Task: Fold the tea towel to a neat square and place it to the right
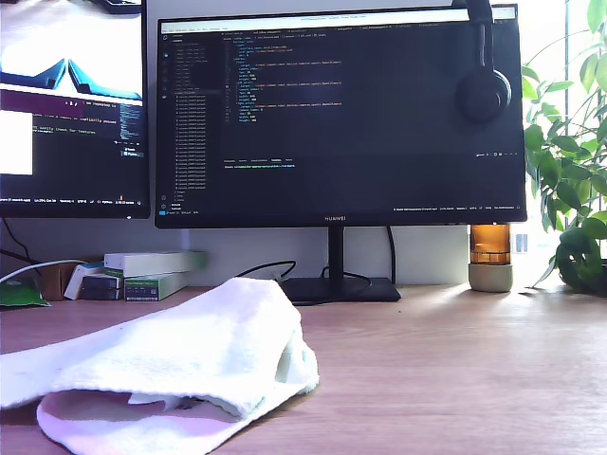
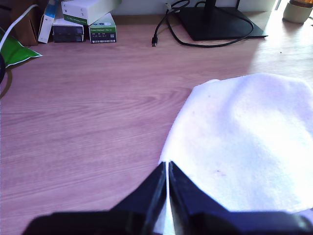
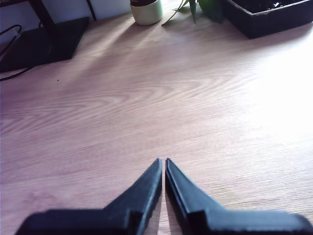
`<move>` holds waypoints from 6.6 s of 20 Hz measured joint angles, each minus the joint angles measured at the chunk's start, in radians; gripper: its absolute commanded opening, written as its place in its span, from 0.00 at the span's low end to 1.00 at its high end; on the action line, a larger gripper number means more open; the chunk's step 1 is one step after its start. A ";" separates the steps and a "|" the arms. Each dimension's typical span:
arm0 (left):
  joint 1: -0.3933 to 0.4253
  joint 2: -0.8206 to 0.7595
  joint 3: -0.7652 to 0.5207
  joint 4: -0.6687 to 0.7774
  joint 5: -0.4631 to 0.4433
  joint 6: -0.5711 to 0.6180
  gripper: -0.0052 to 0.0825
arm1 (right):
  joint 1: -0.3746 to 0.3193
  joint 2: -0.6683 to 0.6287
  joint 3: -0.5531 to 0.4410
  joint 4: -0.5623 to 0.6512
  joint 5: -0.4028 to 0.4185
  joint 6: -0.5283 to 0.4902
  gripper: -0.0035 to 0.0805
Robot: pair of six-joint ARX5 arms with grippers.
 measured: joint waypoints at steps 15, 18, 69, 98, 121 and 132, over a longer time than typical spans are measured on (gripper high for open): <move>-0.061 0.000 0.006 0.167 0.103 -0.027 0.03 | 0.000 0.000 0.000 0.202 -0.076 -0.001 0.03; -0.123 0.019 0.066 0.177 0.124 -0.035 0.03 | 0.002 0.000 0.000 0.214 -0.182 0.023 0.03; -0.729 1.291 0.486 0.280 -0.182 0.888 0.04 | 0.532 0.462 0.000 0.463 -0.438 0.101 0.03; -0.415 1.291 0.813 -0.011 -0.349 0.706 0.04 | 0.878 1.207 0.205 0.773 -0.280 -0.140 0.13; -0.101 1.291 0.813 0.062 -0.362 0.765 0.53 | 0.904 1.422 0.433 0.688 -0.277 -0.241 0.17; 0.001 1.291 0.813 0.017 -0.312 0.756 0.53 | 0.904 1.422 0.433 0.688 -0.277 -0.241 0.17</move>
